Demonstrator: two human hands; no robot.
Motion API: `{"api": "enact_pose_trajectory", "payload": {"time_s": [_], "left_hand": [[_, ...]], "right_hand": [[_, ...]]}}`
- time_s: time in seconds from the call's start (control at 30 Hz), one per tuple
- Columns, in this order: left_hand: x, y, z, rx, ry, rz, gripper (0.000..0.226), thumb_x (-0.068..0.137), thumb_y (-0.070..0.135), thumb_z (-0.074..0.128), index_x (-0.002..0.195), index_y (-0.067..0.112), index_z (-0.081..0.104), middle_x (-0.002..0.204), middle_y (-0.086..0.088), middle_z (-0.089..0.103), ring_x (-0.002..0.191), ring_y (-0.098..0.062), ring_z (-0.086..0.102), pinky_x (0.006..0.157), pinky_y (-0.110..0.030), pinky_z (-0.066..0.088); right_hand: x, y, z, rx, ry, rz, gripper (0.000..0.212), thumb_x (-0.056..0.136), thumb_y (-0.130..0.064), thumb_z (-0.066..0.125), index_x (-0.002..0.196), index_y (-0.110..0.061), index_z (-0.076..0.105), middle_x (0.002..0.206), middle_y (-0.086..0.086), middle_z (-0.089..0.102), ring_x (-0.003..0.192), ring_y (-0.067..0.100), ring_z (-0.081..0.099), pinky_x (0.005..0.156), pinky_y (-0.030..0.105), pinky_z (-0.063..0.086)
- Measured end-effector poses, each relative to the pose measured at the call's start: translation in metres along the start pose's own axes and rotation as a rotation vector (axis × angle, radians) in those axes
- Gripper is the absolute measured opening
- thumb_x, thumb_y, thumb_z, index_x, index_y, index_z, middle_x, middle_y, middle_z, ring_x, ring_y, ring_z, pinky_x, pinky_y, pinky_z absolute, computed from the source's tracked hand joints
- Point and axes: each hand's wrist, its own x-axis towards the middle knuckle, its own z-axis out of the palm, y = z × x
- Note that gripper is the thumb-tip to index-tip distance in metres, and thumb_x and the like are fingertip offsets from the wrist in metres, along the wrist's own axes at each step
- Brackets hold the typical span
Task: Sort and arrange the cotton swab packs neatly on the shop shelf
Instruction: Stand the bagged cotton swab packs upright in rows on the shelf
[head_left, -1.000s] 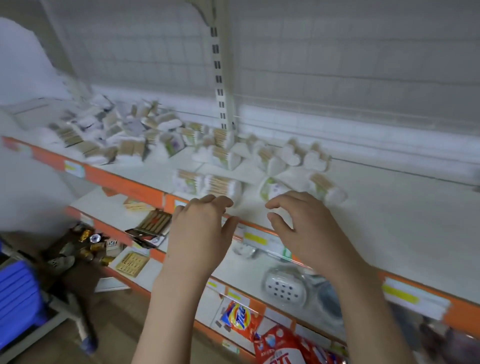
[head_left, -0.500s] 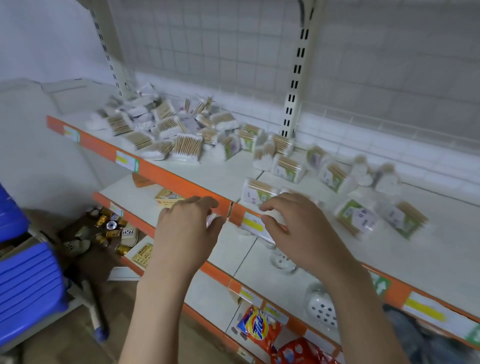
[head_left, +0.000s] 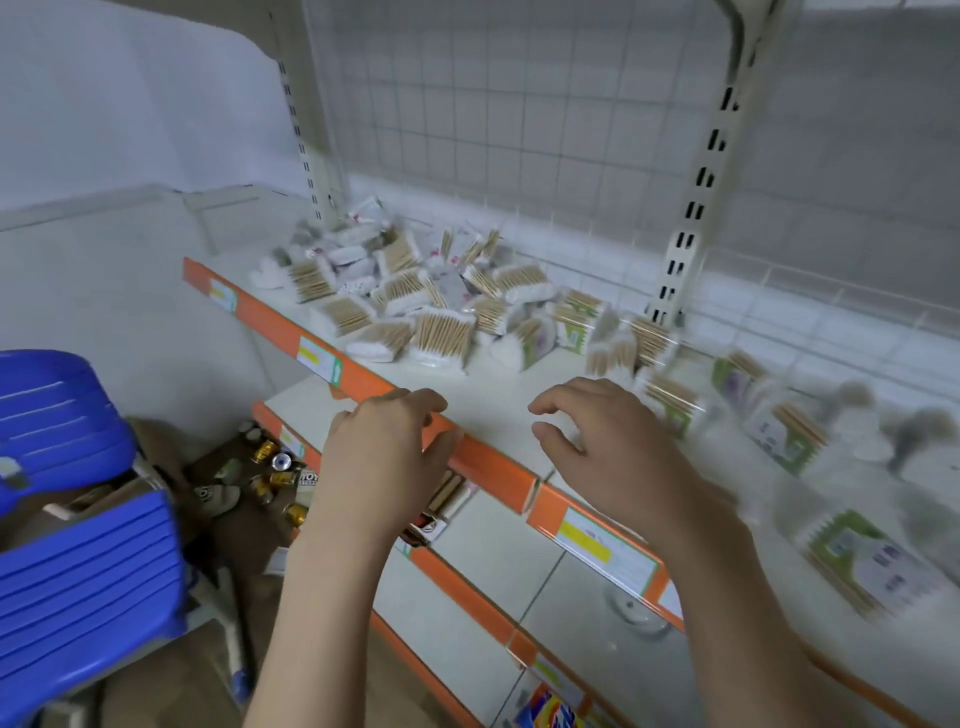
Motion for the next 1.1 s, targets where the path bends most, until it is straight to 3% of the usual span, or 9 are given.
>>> {"api": "enact_pose_trajectory", "payload": {"time_s": [0.1, 0.23, 0.57, 0.7, 0.8, 0.97, 1.03, 1.1], "left_hand": [[0.014, -0.019, 0.001, -0.004, 0.001, -0.028, 0.031, 0.088, 0.04, 0.056, 0.116, 0.027, 0.058, 0.102, 0.009, 0.062, 0.095, -0.015, 0.057, 0.083, -0.033, 0.043], [0.039, -0.052, 0.002, -0.003, -0.029, -0.058, 0.032, 0.087, 0.04, 0.057, 0.117, 0.027, 0.058, 0.104, 0.009, 0.062, 0.098, -0.016, 0.057, 0.085, -0.035, 0.045], [0.133, -0.143, 0.007, -0.054, -0.117, 0.0, 0.036, 0.087, 0.036, 0.058, 0.119, 0.02, 0.058, 0.11, 0.0, 0.063, 0.101, -0.021, 0.058, 0.087, -0.039, 0.047], [0.165, -0.162, 0.02, -0.083, -0.192, 0.045, 0.04, 0.087, 0.034, 0.059, 0.122, 0.014, 0.057, 0.115, -0.006, 0.06, 0.102, -0.024, 0.056, 0.082, -0.03, 0.044], [0.186, -0.169, 0.031, -0.117, -0.297, 0.061, 0.05, 0.085, 0.037, 0.062, 0.126, 0.011, 0.053, 0.122, -0.009, 0.057, 0.108, -0.024, 0.054, 0.082, -0.028, 0.041], [0.206, -0.172, 0.047, -0.069, -0.483, 0.122, 0.053, 0.079, 0.054, 0.062, 0.111, 0.013, 0.054, 0.106, -0.004, 0.058, 0.097, -0.02, 0.053, 0.071, -0.024, 0.037], [0.211, -0.174, 0.049, -0.069, -0.538, 0.132, 0.058, 0.077, 0.06, 0.059, 0.113, 0.015, 0.052, 0.104, -0.002, 0.058, 0.088, -0.015, 0.05, 0.069, -0.024, 0.038], [0.214, -0.178, 0.051, -0.095, -0.565, 0.134, 0.068, 0.075, 0.065, 0.057, 0.12, 0.014, 0.049, 0.11, -0.002, 0.058, 0.091, -0.017, 0.052, 0.071, -0.024, 0.038]], "right_hand": [[0.021, -0.005, 0.01, 0.009, -0.035, -0.012, 0.023, 0.093, -0.028, 0.049, 0.112, -0.022, 0.061, 0.11, -0.01, 0.06, 0.108, 0.01, 0.047, 0.088, 0.024, 0.038], [0.052, -0.012, 0.03, 0.001, -0.034, -0.007, 0.024, 0.093, -0.028, 0.05, 0.113, -0.022, 0.061, 0.11, -0.009, 0.06, 0.107, 0.009, 0.049, 0.087, 0.022, 0.039], [0.12, -0.024, 0.102, -0.037, 0.001, 0.234, 0.029, 0.092, -0.032, 0.05, 0.118, -0.021, 0.058, 0.114, -0.007, 0.06, 0.107, 0.012, 0.051, 0.084, 0.022, 0.038], [0.131, -0.021, 0.115, -0.081, 0.008, 0.384, 0.026, 0.089, -0.04, 0.052, 0.102, -0.018, 0.06, 0.099, -0.001, 0.062, 0.092, 0.016, 0.055, 0.074, 0.029, 0.044], [0.136, -0.019, 0.123, -0.075, 0.046, 0.482, 0.031, 0.086, -0.05, 0.054, 0.096, -0.02, 0.059, 0.091, -0.005, 0.058, 0.088, 0.015, 0.055, 0.069, 0.027, 0.04], [0.148, -0.018, 0.136, -0.094, 0.023, 0.619, 0.041, 0.083, -0.058, 0.052, 0.074, -0.018, 0.052, 0.075, -0.009, 0.051, 0.071, 0.009, 0.049, 0.056, 0.022, 0.035], [0.154, -0.018, 0.141, -0.092, 0.007, 0.635, 0.041, 0.083, -0.058, 0.051, 0.074, -0.018, 0.057, 0.078, -0.004, 0.054, 0.074, 0.013, 0.053, 0.06, 0.025, 0.042], [0.158, -0.018, 0.145, -0.126, -0.005, 0.636, 0.043, 0.083, -0.058, 0.05, 0.085, -0.017, 0.062, 0.088, -0.001, 0.055, 0.084, 0.017, 0.054, 0.069, 0.028, 0.044]]}}
